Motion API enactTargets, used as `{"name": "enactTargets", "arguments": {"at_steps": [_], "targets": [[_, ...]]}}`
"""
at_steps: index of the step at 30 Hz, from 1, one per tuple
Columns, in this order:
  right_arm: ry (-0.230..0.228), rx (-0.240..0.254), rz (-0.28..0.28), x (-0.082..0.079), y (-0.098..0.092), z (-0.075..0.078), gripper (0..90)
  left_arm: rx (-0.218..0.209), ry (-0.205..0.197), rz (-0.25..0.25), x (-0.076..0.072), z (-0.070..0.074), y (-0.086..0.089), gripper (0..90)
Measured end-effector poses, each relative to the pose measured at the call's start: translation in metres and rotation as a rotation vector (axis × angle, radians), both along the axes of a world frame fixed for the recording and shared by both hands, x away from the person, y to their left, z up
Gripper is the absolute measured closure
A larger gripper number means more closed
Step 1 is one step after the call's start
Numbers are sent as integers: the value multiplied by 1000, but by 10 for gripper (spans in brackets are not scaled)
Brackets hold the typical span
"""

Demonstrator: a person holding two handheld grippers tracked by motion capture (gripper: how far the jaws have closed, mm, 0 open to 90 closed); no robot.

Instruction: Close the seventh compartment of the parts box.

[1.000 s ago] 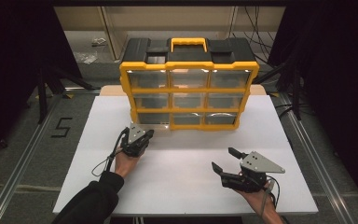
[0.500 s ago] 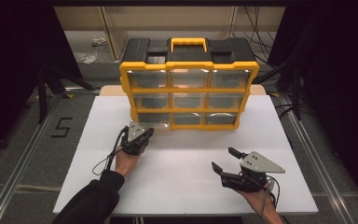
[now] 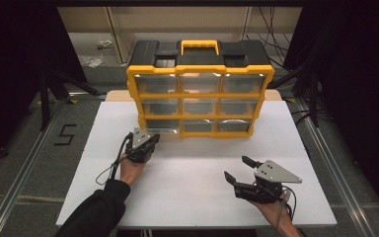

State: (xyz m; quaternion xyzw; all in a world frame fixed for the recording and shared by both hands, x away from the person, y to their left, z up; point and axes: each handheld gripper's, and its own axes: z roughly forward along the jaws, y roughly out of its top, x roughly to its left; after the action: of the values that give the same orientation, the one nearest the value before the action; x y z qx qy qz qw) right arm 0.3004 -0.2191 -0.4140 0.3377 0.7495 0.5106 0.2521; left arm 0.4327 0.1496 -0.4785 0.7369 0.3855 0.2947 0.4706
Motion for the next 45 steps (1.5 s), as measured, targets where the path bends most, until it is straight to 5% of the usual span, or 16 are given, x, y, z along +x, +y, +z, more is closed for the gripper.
{"name": "enactTargets", "arguments": {"at_steps": [16,19,45], "targets": [[0,0,2,0,1,0,258,-6,-2,4,6,-1,6,897],[-1,-1,3,0,1,0,258,-47,26,7,7,0,7,897],[-1,-1,2,0,0,0,258,-25,4,20,20,2,-1,898]]}}
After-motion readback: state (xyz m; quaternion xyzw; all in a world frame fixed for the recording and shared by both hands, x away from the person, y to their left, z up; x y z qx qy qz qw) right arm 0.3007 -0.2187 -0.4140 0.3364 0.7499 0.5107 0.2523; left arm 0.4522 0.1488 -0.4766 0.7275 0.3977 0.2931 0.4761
